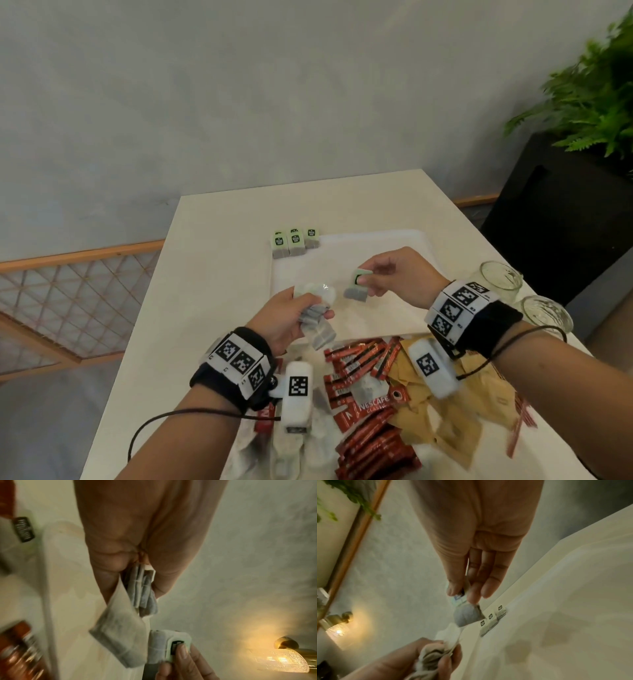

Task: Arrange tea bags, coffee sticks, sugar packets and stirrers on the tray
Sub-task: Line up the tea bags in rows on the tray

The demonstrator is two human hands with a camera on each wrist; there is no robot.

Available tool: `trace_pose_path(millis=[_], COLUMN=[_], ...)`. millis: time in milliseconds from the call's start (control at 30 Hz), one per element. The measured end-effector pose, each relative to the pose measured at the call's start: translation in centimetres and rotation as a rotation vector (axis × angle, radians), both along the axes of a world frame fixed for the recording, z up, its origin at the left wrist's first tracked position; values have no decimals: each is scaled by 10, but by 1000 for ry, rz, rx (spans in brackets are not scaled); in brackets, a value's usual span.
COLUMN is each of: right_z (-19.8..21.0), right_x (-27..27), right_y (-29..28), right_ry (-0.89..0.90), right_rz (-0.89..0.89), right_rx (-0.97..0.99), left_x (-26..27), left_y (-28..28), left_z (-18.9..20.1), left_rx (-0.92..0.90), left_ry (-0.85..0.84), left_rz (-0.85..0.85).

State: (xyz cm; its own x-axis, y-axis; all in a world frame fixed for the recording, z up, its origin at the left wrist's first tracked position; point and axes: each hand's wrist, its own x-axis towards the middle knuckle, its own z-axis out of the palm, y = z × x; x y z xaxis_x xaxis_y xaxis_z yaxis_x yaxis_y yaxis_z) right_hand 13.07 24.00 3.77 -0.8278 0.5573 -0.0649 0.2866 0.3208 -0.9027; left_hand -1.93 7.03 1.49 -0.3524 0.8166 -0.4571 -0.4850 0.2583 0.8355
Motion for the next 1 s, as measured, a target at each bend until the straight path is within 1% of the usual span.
trace_pose_path(millis=[100, 200, 333, 433, 500, 600, 800, 1000], right_z=[-14, -32, -50, -57, -63, -72, -86, -88], right_x=[-27, -55, -96, -124, -143, -166, -189, -196], right_y=[19, 34, 54, 69, 77, 88, 100, 101], right_ry=[-52, -119, -213, -247, -240, -210, -150, -143], right_rz=[-43, -23, 21, -12, -49, -105, -113, -112], right_rx=[-89, -109, -68, 36, 100, 142, 89, 88], left_x=[-21, -42, -71, -89, -101, -115, -124, -124], left_y=[13, 27, 45, 54, 59, 66, 70, 71], left_z=[-4, -11, -14, -18, -24, -33, -46, -52], left_rx=[-18, -49, -50, -69, -92, -101, -71, -77], left_ry=[51, 99, 133, 199, 219, 199, 167, 150], left_rz=[48, 91, 112, 106, 103, 127, 150, 162])
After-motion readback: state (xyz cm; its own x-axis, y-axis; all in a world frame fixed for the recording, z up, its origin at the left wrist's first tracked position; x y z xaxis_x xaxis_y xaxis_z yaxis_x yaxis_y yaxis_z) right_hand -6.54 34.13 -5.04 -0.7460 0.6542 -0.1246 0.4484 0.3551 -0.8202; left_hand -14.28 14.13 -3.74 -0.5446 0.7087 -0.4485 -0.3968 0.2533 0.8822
